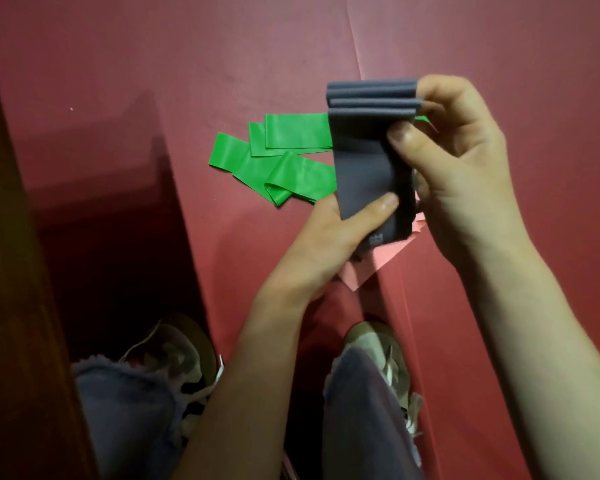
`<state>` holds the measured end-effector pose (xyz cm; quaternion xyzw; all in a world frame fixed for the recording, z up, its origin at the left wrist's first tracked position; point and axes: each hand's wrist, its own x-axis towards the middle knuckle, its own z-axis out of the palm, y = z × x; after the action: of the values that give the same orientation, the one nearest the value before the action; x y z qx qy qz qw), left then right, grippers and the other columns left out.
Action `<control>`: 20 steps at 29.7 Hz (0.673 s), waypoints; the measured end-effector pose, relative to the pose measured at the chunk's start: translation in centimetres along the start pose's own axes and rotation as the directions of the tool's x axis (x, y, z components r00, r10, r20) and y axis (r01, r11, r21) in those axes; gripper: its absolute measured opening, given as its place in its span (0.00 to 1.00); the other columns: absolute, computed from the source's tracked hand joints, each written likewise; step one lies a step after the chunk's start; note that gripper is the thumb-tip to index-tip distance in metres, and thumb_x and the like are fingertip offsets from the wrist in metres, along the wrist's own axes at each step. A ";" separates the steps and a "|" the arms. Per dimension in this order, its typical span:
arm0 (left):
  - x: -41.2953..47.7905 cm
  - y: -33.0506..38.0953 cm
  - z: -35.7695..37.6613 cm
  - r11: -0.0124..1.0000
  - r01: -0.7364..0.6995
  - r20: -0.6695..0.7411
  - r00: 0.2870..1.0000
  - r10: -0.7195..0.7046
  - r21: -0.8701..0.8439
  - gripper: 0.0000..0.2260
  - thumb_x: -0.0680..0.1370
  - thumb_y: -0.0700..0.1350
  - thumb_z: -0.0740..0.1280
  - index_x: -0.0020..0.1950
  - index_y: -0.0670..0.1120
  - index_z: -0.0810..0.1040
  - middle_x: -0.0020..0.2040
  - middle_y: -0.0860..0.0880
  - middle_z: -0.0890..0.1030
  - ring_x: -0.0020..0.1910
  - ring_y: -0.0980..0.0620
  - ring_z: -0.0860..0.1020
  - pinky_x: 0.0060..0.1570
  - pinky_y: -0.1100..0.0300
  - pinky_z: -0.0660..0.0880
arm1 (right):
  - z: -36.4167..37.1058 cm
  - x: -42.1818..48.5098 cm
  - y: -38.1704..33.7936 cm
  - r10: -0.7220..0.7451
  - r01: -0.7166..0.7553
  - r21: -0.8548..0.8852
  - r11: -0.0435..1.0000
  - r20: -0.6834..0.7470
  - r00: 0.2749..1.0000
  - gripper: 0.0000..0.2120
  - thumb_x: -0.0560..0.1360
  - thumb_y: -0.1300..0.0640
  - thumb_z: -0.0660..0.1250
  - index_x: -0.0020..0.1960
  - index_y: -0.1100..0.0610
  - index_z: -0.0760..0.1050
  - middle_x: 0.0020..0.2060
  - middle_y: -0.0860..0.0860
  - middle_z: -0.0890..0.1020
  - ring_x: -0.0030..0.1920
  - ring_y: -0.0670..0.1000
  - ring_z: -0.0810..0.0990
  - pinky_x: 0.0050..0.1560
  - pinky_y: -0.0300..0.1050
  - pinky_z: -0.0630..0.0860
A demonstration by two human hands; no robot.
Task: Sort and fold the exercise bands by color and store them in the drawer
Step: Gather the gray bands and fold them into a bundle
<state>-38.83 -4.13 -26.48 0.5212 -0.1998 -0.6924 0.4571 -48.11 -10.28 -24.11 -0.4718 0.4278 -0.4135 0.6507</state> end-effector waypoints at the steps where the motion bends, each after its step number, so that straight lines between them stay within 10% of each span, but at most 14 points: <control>1: -0.1 -0.2 0.0 0.999 0.034 -0.001 0.999 -0.034 -0.018 0.06 0.69 0.43 0.64 0.44 0.48 0.77 0.39 0.50 0.81 0.40 0.53 0.79 0.47 0.56 0.77 | -0.4 -0.1 0.2 0.026 -0.026 0.023 0.999 0.005 1.000 0.10 0.68 0.63 0.68 0.44 0.49 0.74 0.40 0.43 0.79 0.45 0.41 0.77 0.51 0.36 0.73; 6: -0.1 -1.2 -0.4 0.978 0.197 -0.124 0.971 -0.205 -0.071 0.04 0.69 0.39 0.68 0.43 0.43 0.78 0.38 0.43 0.80 0.38 0.43 0.78 0.53 0.42 0.74 | -2.0 -1.4 2.0 0.083 -0.084 0.045 0.995 0.032 0.996 0.11 0.62 0.60 0.72 0.38 0.45 0.79 0.36 0.40 0.81 0.40 0.38 0.78 0.45 0.31 0.73; 12: 0.4 -1.2 -0.9 0.920 0.345 -0.168 0.911 -0.375 -0.184 0.10 0.76 0.36 0.58 0.38 0.41 0.76 0.26 0.47 0.80 0.24 0.54 0.78 0.30 0.64 0.76 | -2.6 -2.5 4.4 0.073 -0.070 -0.107 0.992 0.021 0.997 0.12 0.62 0.61 0.68 0.36 0.44 0.80 0.36 0.37 0.80 0.43 0.38 0.78 0.50 0.32 0.72; 20: -0.1 -0.8 -0.8 0.840 0.337 -0.134 0.895 -0.427 -0.424 0.19 0.78 0.46 0.48 0.47 0.38 0.75 0.43 0.40 0.79 0.42 0.44 0.77 0.47 0.56 0.75 | -2.4 -3.0 5.6 0.122 -0.119 -0.192 0.974 0.003 0.992 0.18 0.61 0.67 0.67 0.33 0.42 0.81 0.42 0.43 0.76 0.46 0.41 0.76 0.52 0.39 0.71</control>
<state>-38.48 -3.45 -27.34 0.5232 0.1032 -0.7327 0.4229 -50.53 -6.89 -29.48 -0.5084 0.4887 -0.3265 0.6294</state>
